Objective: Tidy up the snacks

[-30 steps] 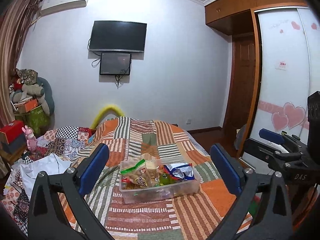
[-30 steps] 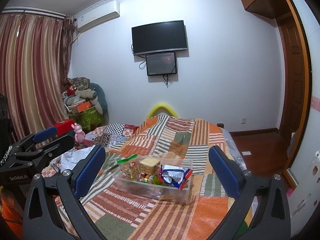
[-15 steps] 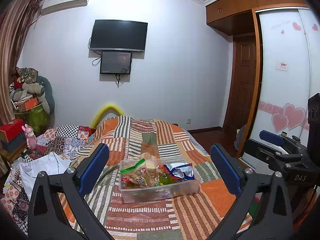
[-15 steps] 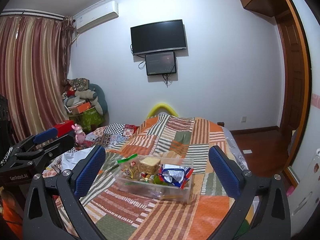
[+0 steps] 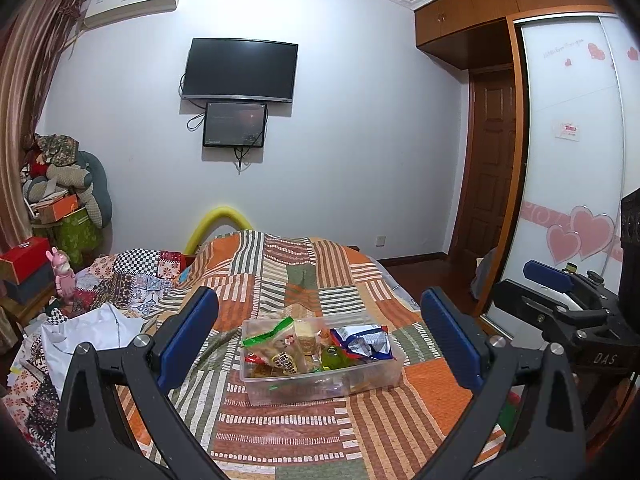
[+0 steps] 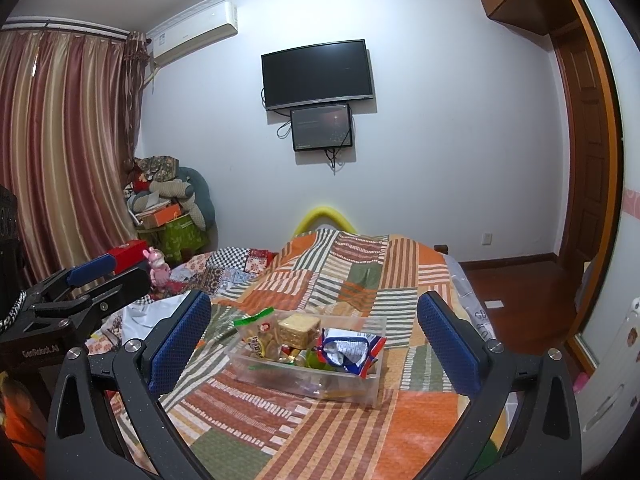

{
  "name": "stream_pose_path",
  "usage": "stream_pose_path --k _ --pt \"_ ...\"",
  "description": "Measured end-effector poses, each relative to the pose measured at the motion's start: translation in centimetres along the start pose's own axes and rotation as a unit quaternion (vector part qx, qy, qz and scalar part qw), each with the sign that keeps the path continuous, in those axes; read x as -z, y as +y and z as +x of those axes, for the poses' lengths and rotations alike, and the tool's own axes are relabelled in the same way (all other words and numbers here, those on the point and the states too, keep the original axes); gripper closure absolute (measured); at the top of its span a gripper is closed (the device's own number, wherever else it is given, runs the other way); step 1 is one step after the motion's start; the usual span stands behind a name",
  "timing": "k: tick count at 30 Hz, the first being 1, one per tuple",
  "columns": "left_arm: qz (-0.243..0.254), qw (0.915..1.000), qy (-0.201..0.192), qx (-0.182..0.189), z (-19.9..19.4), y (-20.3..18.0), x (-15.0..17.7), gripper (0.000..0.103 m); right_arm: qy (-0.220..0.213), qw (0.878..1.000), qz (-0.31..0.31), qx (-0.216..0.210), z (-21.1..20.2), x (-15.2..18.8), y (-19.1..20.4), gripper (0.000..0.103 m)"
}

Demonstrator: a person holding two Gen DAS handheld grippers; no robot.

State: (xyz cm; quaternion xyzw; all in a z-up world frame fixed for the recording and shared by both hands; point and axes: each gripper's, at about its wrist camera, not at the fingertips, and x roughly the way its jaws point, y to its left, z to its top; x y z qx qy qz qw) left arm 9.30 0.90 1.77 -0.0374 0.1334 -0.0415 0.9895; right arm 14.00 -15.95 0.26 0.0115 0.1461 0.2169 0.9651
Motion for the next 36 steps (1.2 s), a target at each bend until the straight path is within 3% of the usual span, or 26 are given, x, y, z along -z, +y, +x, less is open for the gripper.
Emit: stream_pose_path --k 22,36 --pt "-0.009 0.9998 0.007 0.013 0.43 0.31 0.12 0.000 0.002 1.000 0.002 0.000 0.21 -0.02 -0.05 0.000" --pt "0.010 0.9997 0.002 0.021 0.14 -0.63 0.28 0.000 0.002 1.000 0.003 0.001 0.48 0.17 -0.11 0.000"
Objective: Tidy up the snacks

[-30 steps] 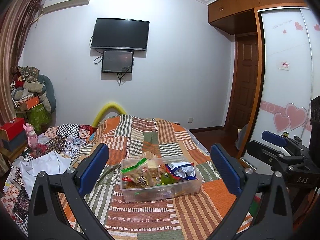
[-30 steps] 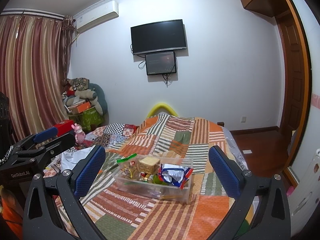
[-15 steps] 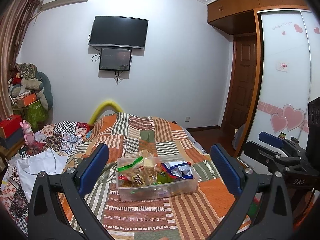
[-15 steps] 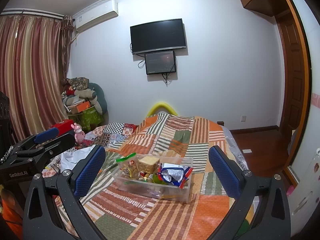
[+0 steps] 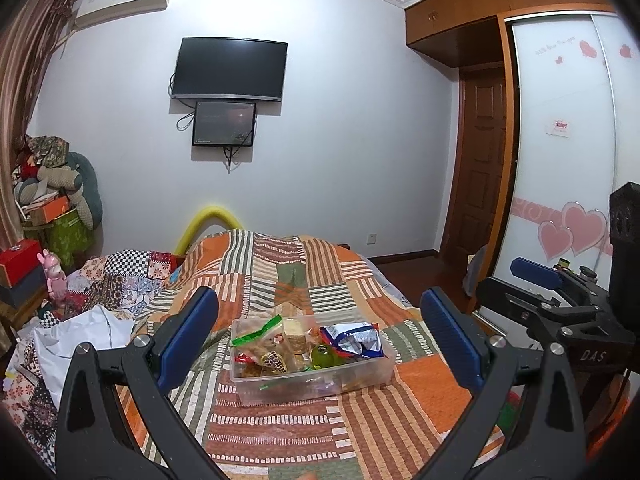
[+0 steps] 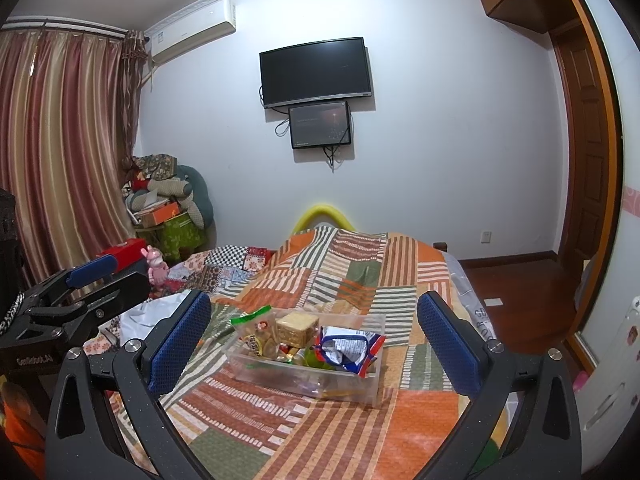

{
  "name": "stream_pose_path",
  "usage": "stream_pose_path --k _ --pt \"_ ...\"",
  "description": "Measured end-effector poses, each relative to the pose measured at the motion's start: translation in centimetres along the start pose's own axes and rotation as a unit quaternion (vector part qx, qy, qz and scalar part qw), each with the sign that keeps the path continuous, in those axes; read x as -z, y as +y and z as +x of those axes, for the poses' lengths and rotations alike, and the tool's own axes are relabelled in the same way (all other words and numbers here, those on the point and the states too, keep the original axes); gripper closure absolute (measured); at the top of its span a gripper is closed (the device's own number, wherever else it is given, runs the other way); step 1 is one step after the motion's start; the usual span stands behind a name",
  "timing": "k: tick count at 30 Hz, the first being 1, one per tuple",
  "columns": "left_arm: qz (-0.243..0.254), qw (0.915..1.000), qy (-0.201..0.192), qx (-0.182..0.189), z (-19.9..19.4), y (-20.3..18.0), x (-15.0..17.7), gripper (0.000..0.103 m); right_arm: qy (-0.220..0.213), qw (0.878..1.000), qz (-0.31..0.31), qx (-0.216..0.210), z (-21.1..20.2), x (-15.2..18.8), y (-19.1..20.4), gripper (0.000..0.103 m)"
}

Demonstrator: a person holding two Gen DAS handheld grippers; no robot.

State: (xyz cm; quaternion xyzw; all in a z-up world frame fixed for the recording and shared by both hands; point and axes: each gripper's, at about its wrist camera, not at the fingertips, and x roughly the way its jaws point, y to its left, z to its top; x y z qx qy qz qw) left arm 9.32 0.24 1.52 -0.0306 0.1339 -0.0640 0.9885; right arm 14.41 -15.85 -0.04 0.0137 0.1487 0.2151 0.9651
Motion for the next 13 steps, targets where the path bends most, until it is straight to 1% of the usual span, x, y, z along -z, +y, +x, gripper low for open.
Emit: stream_pose_path --k 6,10,13 --pt "0.007 1.0000 -0.004 0.001 -0.11 -0.45 -0.02 0.000 0.000 1.000 0.000 0.000 0.14 0.16 -0.06 0.000" --pt "-0.001 1.0000 0.000 0.008 -0.04 -0.28 0.00 0.000 0.001 1.000 0.001 0.000 0.18 0.14 -0.05 0.000" --pt "-0.005 1.0000 0.002 0.007 0.06 -0.18 0.02 0.000 0.001 1.000 0.001 0.000 0.17 0.19 -0.08 0.000"
